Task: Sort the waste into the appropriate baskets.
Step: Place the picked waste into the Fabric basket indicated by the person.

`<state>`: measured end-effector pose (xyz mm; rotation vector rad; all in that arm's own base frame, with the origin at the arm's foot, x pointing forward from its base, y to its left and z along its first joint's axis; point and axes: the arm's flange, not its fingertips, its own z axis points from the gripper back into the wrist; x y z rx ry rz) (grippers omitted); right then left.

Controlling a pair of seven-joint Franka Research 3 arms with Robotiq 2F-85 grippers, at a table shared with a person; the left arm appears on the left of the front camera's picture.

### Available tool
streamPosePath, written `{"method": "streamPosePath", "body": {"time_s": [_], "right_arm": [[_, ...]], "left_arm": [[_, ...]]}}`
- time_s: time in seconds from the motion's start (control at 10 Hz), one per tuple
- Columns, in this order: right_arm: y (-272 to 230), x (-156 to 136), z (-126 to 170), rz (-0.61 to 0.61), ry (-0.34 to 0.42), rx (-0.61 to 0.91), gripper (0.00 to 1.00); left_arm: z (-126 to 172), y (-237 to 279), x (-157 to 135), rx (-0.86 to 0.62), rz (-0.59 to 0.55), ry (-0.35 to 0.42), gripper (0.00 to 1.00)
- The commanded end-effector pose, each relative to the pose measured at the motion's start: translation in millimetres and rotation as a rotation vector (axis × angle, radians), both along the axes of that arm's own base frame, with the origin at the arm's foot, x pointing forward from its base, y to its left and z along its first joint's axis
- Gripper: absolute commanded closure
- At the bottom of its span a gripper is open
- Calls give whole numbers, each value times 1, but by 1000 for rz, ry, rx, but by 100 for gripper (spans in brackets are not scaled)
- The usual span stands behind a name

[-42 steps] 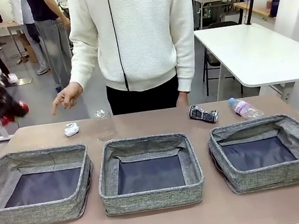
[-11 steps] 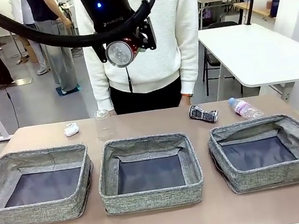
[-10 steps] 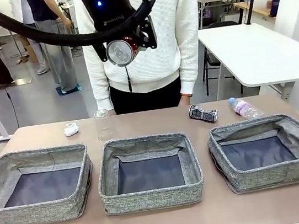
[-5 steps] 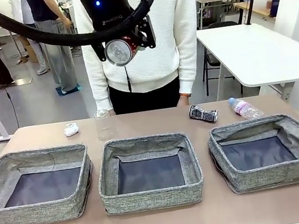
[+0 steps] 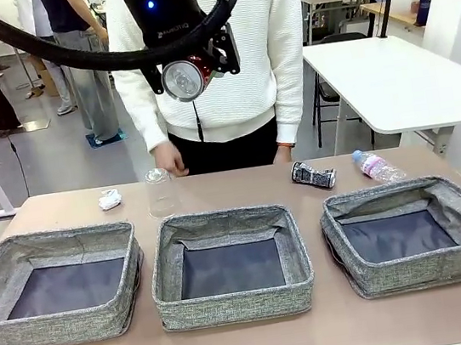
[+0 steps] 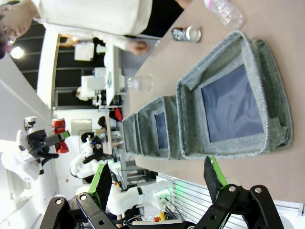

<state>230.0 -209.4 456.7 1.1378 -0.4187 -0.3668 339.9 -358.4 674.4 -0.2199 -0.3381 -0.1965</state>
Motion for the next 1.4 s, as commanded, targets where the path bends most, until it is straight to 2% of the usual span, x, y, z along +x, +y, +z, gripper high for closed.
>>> {"method": "streamPosePath", "body": {"time_s": [0.0,1.1,1.2,1.3], "right_arm": [[-1,2,1,3,-34,4,0],[-1,2,1,3,-34,4,0],[-1,2,1,3,-34,4,0],[-1,2,1,3,-34,4,0]], "left_arm": [[1,5,-1,6,-4,-18,100],[1,5,-1,6,-4,-18,100],[0,0,0,0,0,0,100],[-47,0,3,1,85,-18,100]]}}
